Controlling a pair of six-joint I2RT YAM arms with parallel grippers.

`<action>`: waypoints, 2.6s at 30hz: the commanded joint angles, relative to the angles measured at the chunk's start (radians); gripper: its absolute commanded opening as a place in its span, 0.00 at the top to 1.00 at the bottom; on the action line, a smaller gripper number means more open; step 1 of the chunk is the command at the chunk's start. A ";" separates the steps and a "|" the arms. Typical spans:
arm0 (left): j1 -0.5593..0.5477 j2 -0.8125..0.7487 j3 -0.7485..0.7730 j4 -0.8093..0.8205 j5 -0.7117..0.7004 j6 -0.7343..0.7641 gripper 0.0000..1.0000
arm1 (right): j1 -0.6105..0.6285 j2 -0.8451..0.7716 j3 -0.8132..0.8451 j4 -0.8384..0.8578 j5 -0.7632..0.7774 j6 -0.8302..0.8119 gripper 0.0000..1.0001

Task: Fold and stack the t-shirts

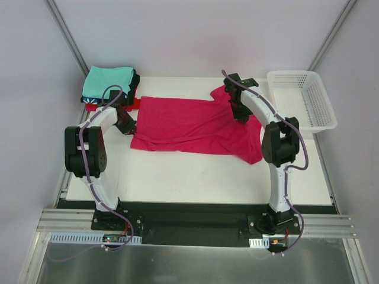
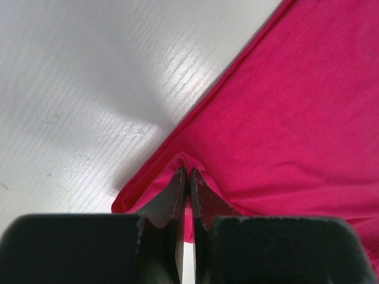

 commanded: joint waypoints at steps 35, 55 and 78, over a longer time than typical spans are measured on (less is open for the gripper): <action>-0.210 -0.312 -0.298 -0.031 -0.123 0.015 0.01 | -0.055 -0.526 -0.640 0.216 -0.341 0.118 0.71; 0.043 -0.256 -0.327 0.100 -0.022 -0.053 0.04 | -0.057 -0.529 -0.661 0.219 -0.359 0.089 0.74; 0.045 -0.210 -0.424 0.271 0.035 -0.135 0.47 | -0.057 -0.576 -0.670 0.204 -0.401 0.077 0.75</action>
